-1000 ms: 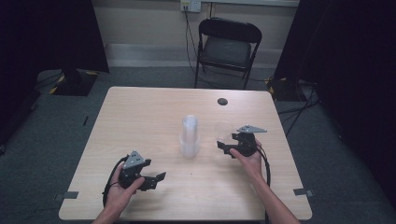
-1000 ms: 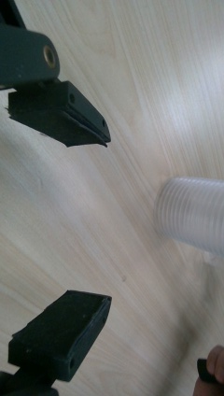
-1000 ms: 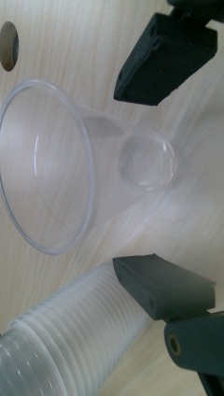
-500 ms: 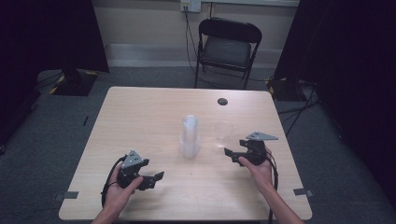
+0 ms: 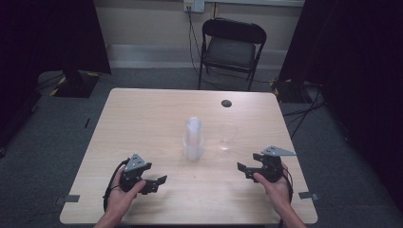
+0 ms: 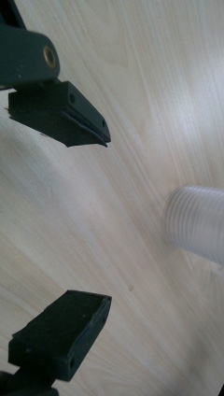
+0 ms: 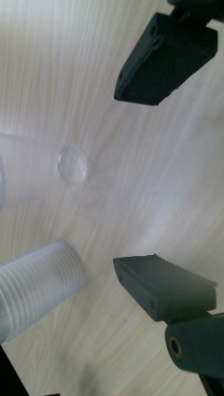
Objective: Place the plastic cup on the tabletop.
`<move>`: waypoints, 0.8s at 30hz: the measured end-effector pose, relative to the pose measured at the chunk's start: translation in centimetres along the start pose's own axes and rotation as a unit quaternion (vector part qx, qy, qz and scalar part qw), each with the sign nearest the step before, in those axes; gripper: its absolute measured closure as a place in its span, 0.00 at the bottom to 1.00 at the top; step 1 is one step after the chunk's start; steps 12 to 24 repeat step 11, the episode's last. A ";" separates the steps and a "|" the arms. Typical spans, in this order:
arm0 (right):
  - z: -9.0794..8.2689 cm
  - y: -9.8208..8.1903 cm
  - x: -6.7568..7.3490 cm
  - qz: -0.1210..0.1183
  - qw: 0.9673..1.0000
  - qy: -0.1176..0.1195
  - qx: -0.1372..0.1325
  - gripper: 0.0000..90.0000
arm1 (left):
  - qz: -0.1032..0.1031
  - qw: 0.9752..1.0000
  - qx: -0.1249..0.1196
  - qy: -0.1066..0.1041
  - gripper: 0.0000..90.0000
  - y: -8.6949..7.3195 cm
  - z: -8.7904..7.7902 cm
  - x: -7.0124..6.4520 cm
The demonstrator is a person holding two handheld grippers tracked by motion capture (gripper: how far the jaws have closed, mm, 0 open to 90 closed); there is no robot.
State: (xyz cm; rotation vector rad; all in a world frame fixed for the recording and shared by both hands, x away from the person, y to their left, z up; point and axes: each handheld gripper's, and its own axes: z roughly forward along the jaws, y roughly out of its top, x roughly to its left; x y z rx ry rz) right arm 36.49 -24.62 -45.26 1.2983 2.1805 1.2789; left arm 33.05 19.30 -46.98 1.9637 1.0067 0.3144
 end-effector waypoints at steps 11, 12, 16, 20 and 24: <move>-2.3 -3.4 -0.6 0.005 0.999 -0.032 0.030 0.17 | 0.001 1.000 0.012 0.001 0.20 -0.1 0.5 0.0; -2.3 -3.4 -0.6 0.005 0.999 -0.032 0.030 0.17 | 0.001 1.000 0.012 0.001 0.20 -0.1 0.5 0.0; -2.3 -3.4 -0.6 0.005 0.999 -0.032 0.030 0.17 | 0.001 1.000 0.012 0.001 0.20 -0.1 0.5 0.0; -2.3 -3.4 -0.6 0.005 0.999 -0.032 0.030 0.17 | 0.001 1.000 0.012 0.001 0.20 -0.1 0.5 0.0; -2.3 -3.4 -0.6 0.005 0.999 -0.032 0.030 0.17 | 0.001 1.000 0.012 0.001 0.20 -0.1 0.5 0.0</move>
